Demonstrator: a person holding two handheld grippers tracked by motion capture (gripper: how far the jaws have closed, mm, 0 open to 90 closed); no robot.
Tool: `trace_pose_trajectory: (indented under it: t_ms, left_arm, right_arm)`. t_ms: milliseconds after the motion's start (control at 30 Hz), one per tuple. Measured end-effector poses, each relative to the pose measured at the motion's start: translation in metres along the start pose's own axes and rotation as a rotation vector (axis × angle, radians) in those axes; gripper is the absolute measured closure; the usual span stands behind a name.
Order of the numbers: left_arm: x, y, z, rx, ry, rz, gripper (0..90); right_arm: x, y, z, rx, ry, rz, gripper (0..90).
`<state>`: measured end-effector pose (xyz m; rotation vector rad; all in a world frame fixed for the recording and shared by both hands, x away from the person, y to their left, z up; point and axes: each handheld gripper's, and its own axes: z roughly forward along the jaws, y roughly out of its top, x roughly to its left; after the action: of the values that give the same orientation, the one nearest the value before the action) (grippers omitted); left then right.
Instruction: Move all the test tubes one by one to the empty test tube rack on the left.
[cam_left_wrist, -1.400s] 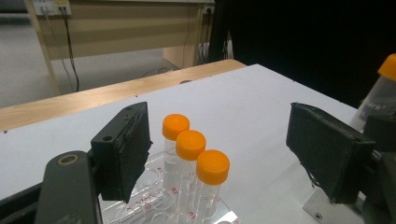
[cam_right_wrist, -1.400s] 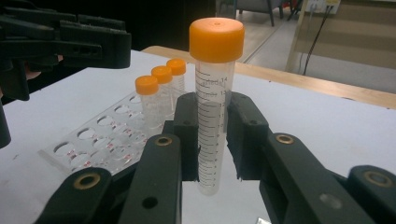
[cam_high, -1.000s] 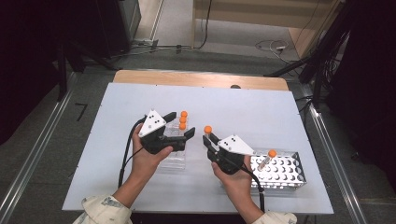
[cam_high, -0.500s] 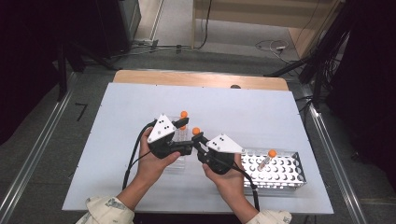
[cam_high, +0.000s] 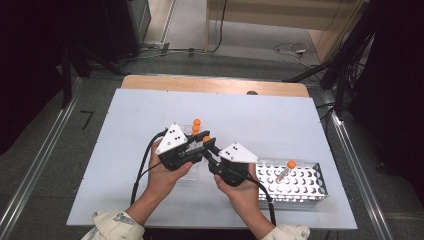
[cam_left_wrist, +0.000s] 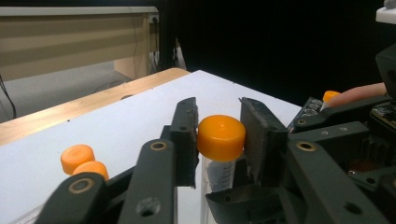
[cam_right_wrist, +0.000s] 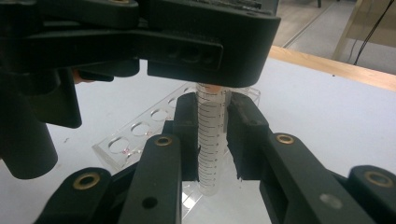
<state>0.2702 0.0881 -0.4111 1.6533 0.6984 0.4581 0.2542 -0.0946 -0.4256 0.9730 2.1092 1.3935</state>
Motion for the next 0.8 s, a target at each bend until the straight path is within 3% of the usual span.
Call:
trace_pose_trajectory:
  t_ms: [233, 333, 467, 600, 800]
  left_arm:
    - [0.000, 0.000, -0.001, -0.005, 0.008, 0.006, 71.2]
    - [0.002, 0.002, -0.002, -0.015, 0.019, 0.004, 71.3]
    - [0.006, 0.008, -0.008, -0.045, 0.048, -0.005, 71.3]
    - [0.012, 0.014, -0.012, -0.064, 0.088, -0.007, 71.3]
    - [0.021, 0.013, -0.013, -0.063, 0.154, 0.003, 71.3]
  right_arm:
    - [0.000, 0.000, 0.000, -0.006, 0.004, 0.007, 70.4]
    - [0.001, 0.002, -0.001, -0.008, 0.028, 0.027, 50.4]
    - [0.001, 0.003, -0.008, -0.033, 0.010, 0.061, 26.3]
    - [-0.003, 0.001, -0.017, -0.047, 0.001, 0.070, 18.8]
    - [-0.007, -0.004, -0.030, -0.046, 0.002, 0.070, 17.4]
